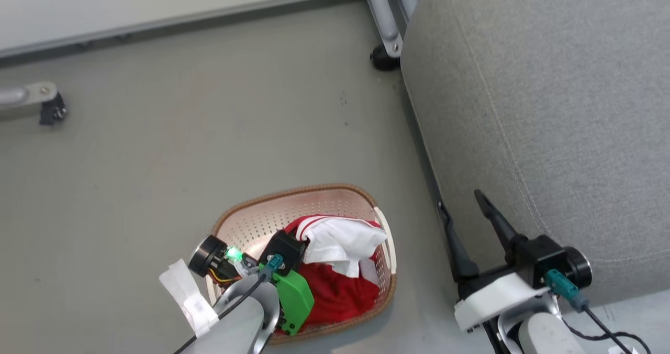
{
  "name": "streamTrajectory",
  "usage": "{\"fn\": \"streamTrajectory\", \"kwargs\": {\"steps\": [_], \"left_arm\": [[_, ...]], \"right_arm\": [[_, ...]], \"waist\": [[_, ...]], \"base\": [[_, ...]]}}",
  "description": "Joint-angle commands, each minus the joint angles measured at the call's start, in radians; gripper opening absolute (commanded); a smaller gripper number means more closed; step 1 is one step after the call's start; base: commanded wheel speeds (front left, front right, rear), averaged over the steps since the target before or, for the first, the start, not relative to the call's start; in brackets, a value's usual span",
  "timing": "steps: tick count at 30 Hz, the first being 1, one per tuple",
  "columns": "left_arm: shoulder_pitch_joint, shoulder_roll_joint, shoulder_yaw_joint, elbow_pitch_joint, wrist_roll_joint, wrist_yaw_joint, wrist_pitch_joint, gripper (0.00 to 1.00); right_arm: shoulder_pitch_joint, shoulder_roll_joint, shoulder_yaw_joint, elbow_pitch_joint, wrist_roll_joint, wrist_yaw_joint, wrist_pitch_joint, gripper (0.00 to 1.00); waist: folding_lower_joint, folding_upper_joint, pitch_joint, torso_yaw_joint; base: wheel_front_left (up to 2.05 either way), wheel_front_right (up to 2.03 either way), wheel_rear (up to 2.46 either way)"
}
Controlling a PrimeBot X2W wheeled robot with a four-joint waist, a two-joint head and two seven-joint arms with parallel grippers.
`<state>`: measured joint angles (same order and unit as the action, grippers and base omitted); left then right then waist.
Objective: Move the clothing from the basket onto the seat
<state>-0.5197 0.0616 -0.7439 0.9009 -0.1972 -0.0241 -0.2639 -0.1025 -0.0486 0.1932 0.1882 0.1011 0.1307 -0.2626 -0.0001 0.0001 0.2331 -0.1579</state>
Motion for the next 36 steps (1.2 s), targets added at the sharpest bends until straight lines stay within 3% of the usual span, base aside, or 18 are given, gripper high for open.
{"fn": "streamTrajectory", "kwargs": {"steps": [1,6,16,29,36], "left_arm": [[0.031,0.004,0.007,-0.025,-0.012,0.009,-0.001,0.0],[0.058,0.016,0.042,-0.165,-0.03,0.033,-0.001,0.0],[0.072,0.015,0.086,-0.383,-0.093,0.034,0.001,0.0],[-0.002,0.017,0.05,-0.59,-0.054,0.063,0.052,0.0],[-0.012,0.008,0.003,-0.702,-0.049,0.057,0.116,0.0]], "right_arm": [[0.034,-0.003,0.006,0.004,-0.008,0.0,-0.003,1.0],[0.072,-0.004,0.038,0.019,-0.005,0.0,-0.003,1.0],[0.107,-0.01,0.082,0.023,0.013,0.0,-0.003,1.0],[0.094,-0.015,0.156,0.03,0.046,0.0,-0.003,1.0],[0.057,-0.017,0.203,0.055,0.072,0.0,-0.003,1.0]], "waist": [[0.0001,-0.0001,-0.202,0.049],[0.0001,-0.0001,-0.248,0.057],[0.0001,-0.0001,-0.296,0.067],[0.0001,-0.0001,-0.298,0.093],[0.0001,-0.0001,-0.304,0.116]], "base": [[0.0,0.0,0.0],[0.0,0.0,0.0],[0.0,0.0,0.0],[0.0,0.0,0.0],[0.0,0.0,0.0]]}}
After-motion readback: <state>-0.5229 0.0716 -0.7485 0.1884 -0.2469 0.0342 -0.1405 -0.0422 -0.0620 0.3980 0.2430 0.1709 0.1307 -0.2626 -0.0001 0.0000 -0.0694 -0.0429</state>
